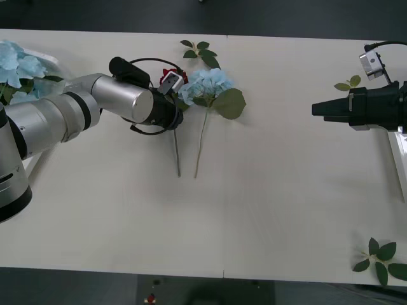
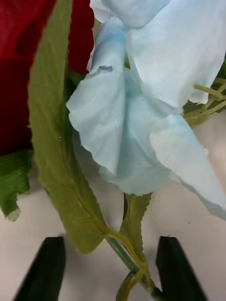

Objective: Put the red flowers into the right box and the blue flowers into the left box

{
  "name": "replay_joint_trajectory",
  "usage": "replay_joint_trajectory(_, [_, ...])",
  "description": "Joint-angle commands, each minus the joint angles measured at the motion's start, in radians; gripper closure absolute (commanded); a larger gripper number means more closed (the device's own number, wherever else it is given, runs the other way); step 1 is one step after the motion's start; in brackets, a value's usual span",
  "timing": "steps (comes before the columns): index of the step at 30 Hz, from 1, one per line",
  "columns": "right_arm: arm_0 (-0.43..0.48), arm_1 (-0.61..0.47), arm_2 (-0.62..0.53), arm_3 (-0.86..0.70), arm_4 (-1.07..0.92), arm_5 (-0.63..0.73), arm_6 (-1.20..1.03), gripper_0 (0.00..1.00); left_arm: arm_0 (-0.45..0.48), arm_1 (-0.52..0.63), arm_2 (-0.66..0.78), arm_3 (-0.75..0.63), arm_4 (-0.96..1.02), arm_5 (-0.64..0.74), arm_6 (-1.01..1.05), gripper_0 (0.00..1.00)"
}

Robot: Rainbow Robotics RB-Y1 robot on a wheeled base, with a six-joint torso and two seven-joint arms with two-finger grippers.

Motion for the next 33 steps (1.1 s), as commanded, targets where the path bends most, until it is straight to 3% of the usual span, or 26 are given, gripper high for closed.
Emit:
replay_joint_trajectory(1, [-0.013, -0.030, -0.024, -0.014, -0.012, -0.004, 0.016, 0.09, -0.006, 0.008, 0.005, -0.002, -0.009, 0.002, 0.061, 1.00])
replay_joint_trajectory(21, [-0.013, -0.030, -0.024, -0.014, -0.012, -0.004, 0.016, 0.08, -0.004, 0.008, 0.004, 0.003, -0.015, -0.006, 0.064, 0.99])
replay_joint_trajectory(22, [-0.013, -0.030, -0.024, -0.014, -0.012, -0.004, 0.016, 0.08, -0.004, 0.008, 0.005, 0.004, -0.017, -0.006, 0.064, 0.89])
replay_joint_trajectory(23, [-0.013, -0.030, -0.024, -0.014, -0.012, -0.004, 0.016, 0.09, -0.004, 0.008, 0.004, 0.004, -0.018, -0.006, 0.064, 0.62])
replay_joint_trajectory(26, [-0.013, -0.030, -0.024, -0.014, -0.012, -0.004, 0.016, 0.08, 0.002, 0.008, 0.004, 0.007, -0.020, -0.006, 0.065, 0.40])
replay_joint_trajectory(28, [-0.013, -0.030, -0.024, -0.014, -0.012, -0.004, 0.016, 0.08, 0.007, 0.008, 0.002, 0.007, -0.025, -0.005, 0.064, 0.35])
replay_joint_trajectory(33, [-0.013, -0.030, -0.024, -0.014, -0.012, -0.004, 0.016, 0.08, 0.008, 0.008, -0.038, 0.007, -0.031, -0.014, 0.067, 0.35])
